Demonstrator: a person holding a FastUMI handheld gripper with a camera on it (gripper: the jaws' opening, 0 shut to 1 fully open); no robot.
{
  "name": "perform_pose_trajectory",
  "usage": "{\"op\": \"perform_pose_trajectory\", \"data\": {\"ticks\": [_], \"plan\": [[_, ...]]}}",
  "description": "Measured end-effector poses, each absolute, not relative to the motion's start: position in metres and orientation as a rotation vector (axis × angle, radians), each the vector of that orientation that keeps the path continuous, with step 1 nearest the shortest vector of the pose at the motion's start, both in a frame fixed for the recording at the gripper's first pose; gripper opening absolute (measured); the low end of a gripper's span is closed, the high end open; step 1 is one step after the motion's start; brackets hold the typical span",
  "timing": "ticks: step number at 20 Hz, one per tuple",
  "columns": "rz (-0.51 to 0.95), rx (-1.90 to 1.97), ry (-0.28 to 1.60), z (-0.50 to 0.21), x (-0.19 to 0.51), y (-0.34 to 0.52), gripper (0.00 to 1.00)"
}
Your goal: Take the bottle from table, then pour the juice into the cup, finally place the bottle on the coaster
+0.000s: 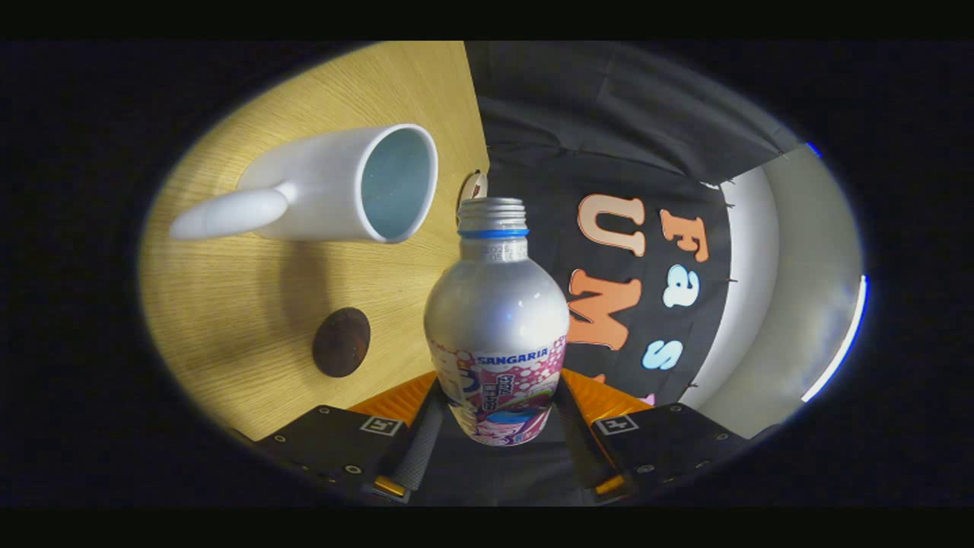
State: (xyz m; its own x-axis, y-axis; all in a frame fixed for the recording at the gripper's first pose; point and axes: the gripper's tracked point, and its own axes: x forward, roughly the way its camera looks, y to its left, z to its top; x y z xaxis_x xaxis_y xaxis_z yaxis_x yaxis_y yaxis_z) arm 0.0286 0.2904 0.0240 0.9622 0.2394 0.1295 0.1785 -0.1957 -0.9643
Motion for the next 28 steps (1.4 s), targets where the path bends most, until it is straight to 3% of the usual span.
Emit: {"op": "perform_pose_trajectory", "data": {"ticks": [28], "plan": [[0.037,-1.934,-0.321,0.041,0.032,0.287,0.76]]}}
